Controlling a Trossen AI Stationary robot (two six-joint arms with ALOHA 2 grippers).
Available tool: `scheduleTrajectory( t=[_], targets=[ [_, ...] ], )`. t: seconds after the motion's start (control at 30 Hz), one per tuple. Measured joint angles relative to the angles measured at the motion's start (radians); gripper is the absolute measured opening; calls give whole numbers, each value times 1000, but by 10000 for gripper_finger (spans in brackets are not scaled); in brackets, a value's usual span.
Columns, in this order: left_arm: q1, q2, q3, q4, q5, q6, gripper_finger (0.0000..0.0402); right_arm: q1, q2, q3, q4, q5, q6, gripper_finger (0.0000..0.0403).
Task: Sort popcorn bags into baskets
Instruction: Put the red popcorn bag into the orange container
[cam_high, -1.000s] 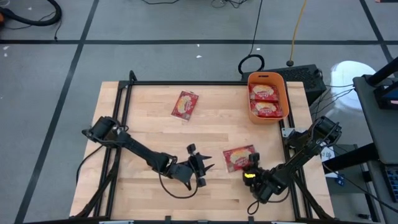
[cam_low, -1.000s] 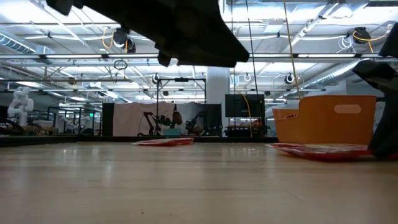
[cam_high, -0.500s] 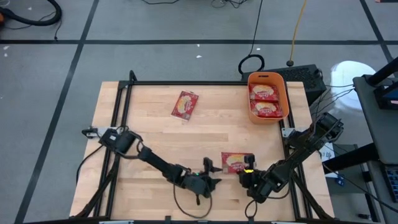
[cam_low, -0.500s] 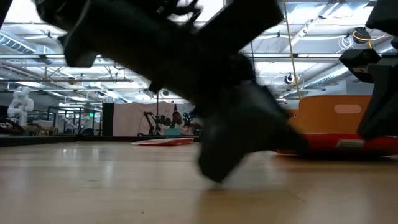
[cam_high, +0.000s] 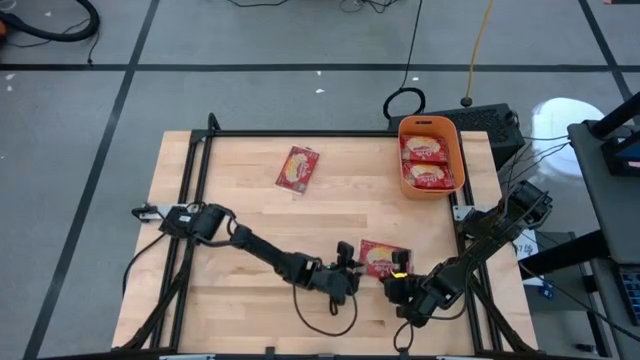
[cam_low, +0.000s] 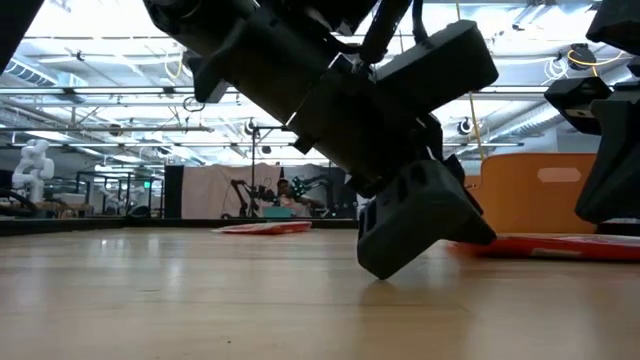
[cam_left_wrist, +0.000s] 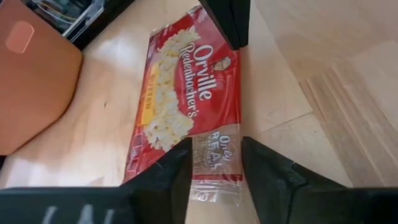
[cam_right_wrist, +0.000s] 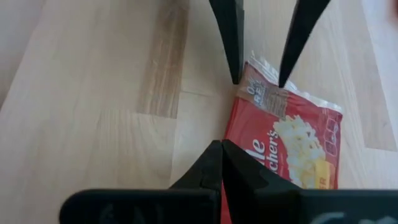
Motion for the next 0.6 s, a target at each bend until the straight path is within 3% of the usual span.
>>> scheduleTrajectory(
  t=[0.13, 0.33, 0.47, 0.6],
  targets=[
    [2, 0, 0, -1, 4, 7, 104, 0, 0, 0, -1, 0, 0, 0],
    [15, 2, -2, -10, 12, -27, 10, 1, -3, 0, 3, 0, 13, 0],
    [22, 2, -4, -4, 15, -56, 7, 9, -28, 0, 0, 0, 67, 4],
    [22, 3, -5, 24, 8, -56, 4, 17, -19, 0, -2, 24, 91, 35]
  ],
)
